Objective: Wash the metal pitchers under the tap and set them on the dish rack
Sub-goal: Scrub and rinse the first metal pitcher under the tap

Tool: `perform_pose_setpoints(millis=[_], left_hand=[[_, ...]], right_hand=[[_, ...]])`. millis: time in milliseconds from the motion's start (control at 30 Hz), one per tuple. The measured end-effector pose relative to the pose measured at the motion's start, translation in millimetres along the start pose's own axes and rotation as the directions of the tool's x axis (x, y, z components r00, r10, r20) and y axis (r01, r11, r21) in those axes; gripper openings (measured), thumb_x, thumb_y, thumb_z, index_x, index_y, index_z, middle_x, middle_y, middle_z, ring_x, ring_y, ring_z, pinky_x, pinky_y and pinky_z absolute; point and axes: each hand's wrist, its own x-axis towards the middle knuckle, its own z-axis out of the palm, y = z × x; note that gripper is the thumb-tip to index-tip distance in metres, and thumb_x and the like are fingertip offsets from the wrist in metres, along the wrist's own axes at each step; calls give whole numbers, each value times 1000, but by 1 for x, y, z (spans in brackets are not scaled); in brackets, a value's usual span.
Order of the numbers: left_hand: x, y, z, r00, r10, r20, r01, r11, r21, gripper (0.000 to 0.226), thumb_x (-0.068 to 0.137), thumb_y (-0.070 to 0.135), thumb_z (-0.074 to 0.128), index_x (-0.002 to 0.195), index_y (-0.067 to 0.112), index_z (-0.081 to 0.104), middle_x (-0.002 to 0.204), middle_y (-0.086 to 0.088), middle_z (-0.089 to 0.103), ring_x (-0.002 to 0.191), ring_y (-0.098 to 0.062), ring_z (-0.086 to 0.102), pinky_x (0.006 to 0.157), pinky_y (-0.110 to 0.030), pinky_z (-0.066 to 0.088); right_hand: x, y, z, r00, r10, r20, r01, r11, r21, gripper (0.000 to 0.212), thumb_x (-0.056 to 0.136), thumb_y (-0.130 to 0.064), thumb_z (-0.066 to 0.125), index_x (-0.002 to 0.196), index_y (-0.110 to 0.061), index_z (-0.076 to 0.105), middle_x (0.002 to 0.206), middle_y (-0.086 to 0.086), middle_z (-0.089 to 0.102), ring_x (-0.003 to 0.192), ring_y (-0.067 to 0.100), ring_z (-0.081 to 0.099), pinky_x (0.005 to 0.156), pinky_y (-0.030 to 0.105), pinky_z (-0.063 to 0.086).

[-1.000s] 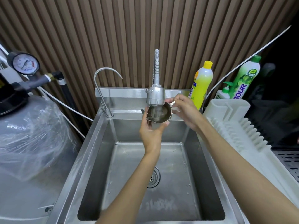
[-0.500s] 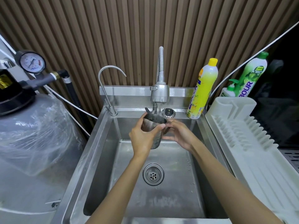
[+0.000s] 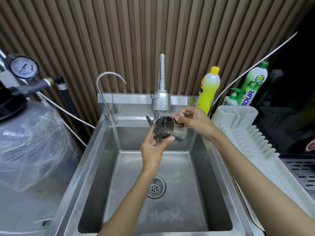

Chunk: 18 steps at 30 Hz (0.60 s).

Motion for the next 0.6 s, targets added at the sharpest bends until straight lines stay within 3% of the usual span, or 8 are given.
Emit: perform_pose_setpoints(millis=[67,167,233,333,433,500,600], left_hand=[[3,6,2,999,41,-21,-41,999,26,66,64,4,81,125,13,57,107,0,70,100,-7,66,87,-13,50],[10,15,-2,995,72,-69,-68,996,62,65,55,12,87,112,26,60,96,14,69,92,-1,66,85,-13,47],[17,22,-8,992,91,-90,-79,989,122,70,52,15,89,116,22,62,97,13,68,96,-5,65,90,-19,47],[26,31,-21,990,124,-63,-104,961,258,66,55,17,88,115,18,63,91,16,65,91,2,63,92,-21,47],[35,37,-30,991,129,26,-130,932,338,61,56,17,88,112,22,63,89,20,62,78,22,55,82,-6,42],[38,39,-35,993,85,86,-109,934,340,66,59,13,85,120,16,60,104,12,60,89,19,53,80,1,39],[39,37,-39,987,2,158,-47,958,281,80,64,4,81,135,11,45,131,-2,54,120,-5,50,102,-15,36]], right_hand=[[3,-3,2,1000,7,-14,-6,997,83,26,87,-5,61,67,-13,47,96,4,70,89,15,65,81,39,52],[5,3,10,994,81,-77,-64,977,205,25,88,-5,59,67,-13,49,76,1,64,75,11,62,70,33,56],[3,15,19,985,160,-59,-130,930,343,24,90,-4,56,67,-12,51,71,4,62,69,15,60,67,35,57],[-2,36,35,973,220,69,-220,795,565,16,92,-10,54,76,-8,55,76,7,72,72,19,69,65,40,60],[-8,48,47,968,223,112,-237,683,691,8,92,-12,52,88,-7,57,88,11,72,82,20,70,67,40,59],[-11,53,52,967,234,99,-228,630,742,8,92,-11,53,86,-8,57,91,13,70,85,23,68,71,41,59],[-15,53,52,967,251,50,-206,648,733,15,91,-9,54,76,-12,53,93,10,68,88,21,65,70,38,59]])
